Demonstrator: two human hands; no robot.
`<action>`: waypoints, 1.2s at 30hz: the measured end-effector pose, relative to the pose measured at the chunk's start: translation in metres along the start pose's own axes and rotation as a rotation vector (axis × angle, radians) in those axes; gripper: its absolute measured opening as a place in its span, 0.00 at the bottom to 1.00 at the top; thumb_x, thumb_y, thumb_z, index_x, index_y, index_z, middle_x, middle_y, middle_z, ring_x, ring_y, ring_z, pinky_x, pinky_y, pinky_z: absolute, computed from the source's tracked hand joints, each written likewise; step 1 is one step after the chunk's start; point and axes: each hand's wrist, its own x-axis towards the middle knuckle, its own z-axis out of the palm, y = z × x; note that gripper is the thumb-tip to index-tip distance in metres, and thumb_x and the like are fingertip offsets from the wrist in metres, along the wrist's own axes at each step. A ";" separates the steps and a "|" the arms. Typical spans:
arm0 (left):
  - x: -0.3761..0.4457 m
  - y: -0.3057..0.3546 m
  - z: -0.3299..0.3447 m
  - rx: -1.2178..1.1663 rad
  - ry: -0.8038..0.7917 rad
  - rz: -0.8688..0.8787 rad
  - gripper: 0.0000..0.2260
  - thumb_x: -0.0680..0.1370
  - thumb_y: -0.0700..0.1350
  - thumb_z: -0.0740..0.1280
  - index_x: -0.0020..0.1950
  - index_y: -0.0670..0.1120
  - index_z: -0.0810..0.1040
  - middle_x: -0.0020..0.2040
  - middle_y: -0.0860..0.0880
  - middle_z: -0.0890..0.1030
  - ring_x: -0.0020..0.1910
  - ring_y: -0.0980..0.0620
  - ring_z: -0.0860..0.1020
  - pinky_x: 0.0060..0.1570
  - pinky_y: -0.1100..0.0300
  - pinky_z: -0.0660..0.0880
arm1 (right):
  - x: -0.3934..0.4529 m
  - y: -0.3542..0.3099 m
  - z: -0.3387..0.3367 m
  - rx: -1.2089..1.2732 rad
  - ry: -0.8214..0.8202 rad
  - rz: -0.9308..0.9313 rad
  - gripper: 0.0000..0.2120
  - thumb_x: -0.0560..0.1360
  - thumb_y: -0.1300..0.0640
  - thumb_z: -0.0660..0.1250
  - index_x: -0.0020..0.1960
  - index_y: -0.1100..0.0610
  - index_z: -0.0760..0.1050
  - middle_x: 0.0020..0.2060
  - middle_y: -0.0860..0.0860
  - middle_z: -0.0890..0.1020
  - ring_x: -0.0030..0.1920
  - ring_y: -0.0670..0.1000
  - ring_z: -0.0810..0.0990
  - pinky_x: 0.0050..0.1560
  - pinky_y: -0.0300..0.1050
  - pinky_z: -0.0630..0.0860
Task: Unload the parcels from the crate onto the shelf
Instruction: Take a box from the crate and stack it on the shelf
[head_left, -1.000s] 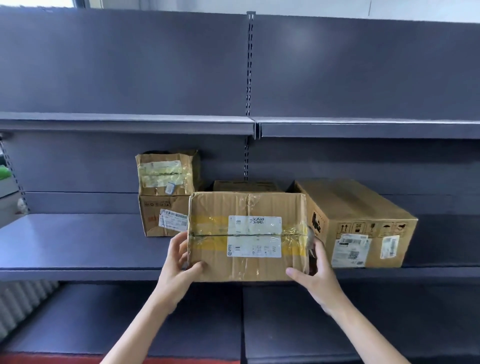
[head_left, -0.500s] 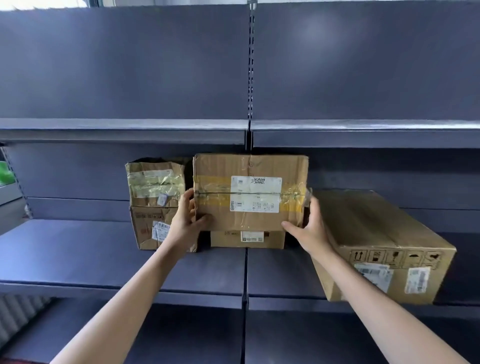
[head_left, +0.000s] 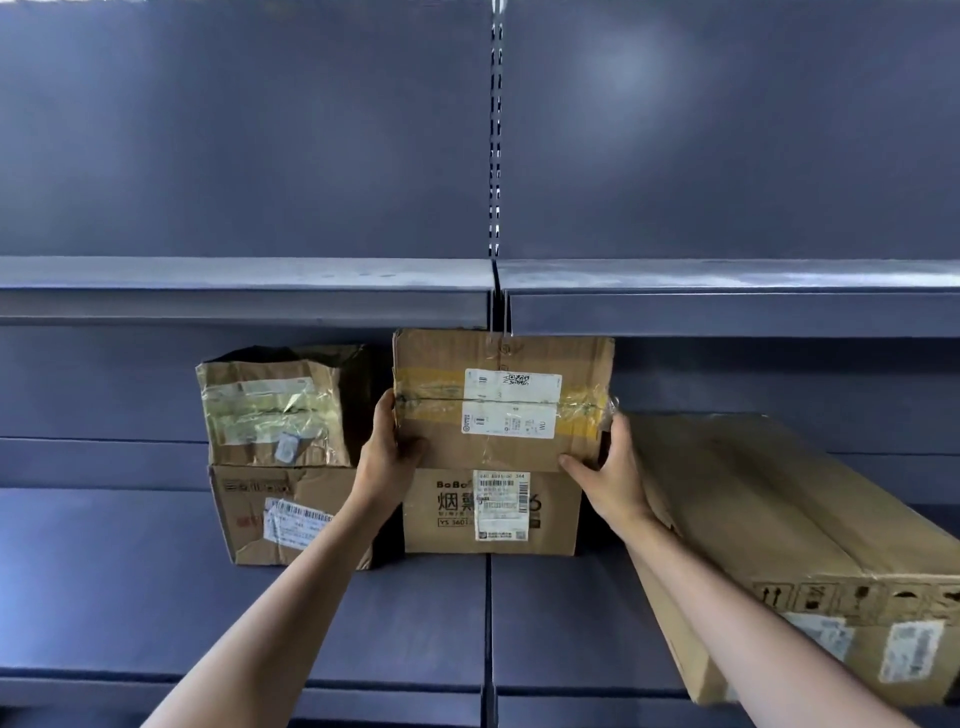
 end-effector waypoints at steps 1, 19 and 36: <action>0.003 -0.003 0.002 0.013 0.007 -0.006 0.32 0.74 0.31 0.63 0.75 0.45 0.55 0.58 0.49 0.74 0.57 0.47 0.74 0.60 0.47 0.73 | 0.004 0.003 0.001 -0.012 0.005 -0.006 0.29 0.66 0.66 0.74 0.63 0.59 0.66 0.54 0.48 0.74 0.57 0.48 0.72 0.56 0.42 0.68; 0.020 -0.024 0.014 0.143 0.028 -0.029 0.32 0.76 0.35 0.63 0.76 0.43 0.51 0.62 0.39 0.76 0.56 0.38 0.76 0.50 0.51 0.73 | 0.024 0.026 0.020 -0.053 0.027 -0.036 0.38 0.65 0.67 0.75 0.69 0.62 0.60 0.63 0.56 0.73 0.63 0.55 0.72 0.64 0.50 0.68; 0.018 -0.027 0.014 0.153 0.031 -0.024 0.32 0.77 0.37 0.63 0.76 0.45 0.50 0.62 0.38 0.76 0.57 0.37 0.76 0.51 0.55 0.71 | 0.016 0.024 0.025 0.002 0.055 -0.077 0.38 0.67 0.68 0.72 0.72 0.58 0.59 0.64 0.51 0.73 0.65 0.48 0.69 0.62 0.33 0.63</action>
